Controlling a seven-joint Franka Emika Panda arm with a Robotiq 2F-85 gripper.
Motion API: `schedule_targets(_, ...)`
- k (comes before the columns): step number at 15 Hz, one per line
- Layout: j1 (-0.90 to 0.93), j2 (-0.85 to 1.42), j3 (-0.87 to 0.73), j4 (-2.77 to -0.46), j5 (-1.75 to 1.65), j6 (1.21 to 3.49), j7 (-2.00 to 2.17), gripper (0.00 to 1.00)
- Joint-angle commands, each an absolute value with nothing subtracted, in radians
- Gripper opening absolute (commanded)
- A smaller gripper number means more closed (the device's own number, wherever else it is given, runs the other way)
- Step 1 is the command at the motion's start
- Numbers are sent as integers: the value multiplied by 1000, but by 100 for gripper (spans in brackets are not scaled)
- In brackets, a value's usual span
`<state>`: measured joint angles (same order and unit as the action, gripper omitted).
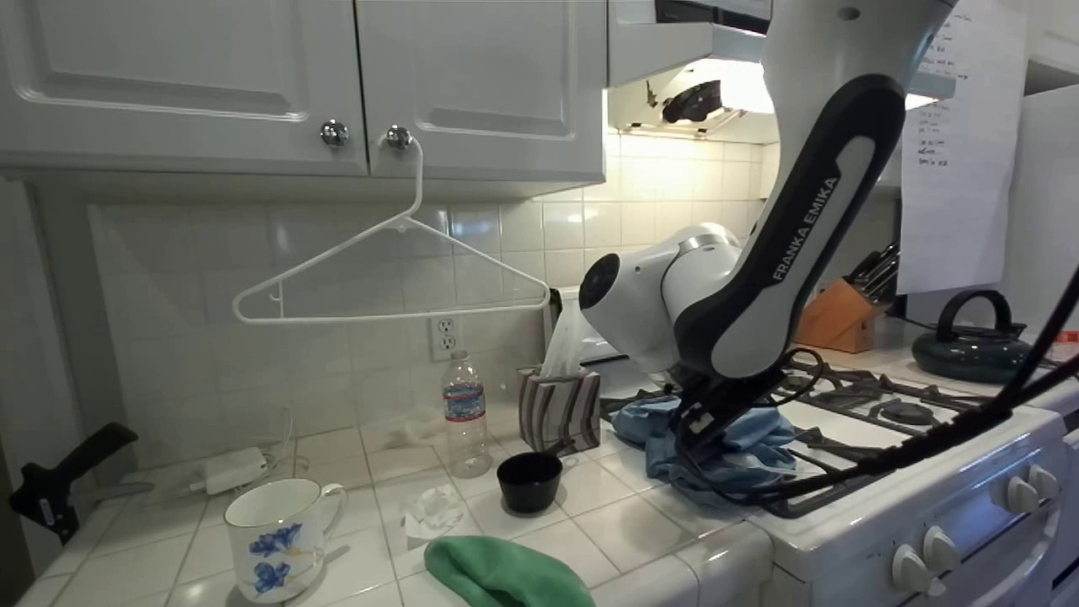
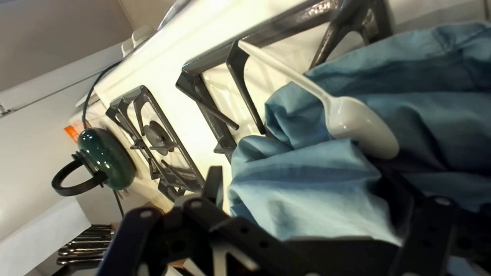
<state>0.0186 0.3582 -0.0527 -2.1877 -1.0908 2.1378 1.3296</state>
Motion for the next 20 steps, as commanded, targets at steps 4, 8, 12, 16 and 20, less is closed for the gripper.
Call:
schedule_targets(4,9,349,-33,-2191,-952,2129,1184,100)
schedule_targets(8,12,352,-37,-2192,-879,2131,1118,100)
schedule_targets(12,16,368,-48,-2185,-882,2146,1114,100)
schedule_targets(16,15,382,-55,-2178,-889,2151,1120,100)
schedule_targets(20,16,409,-65,-2158,-899,2159,1133,100)
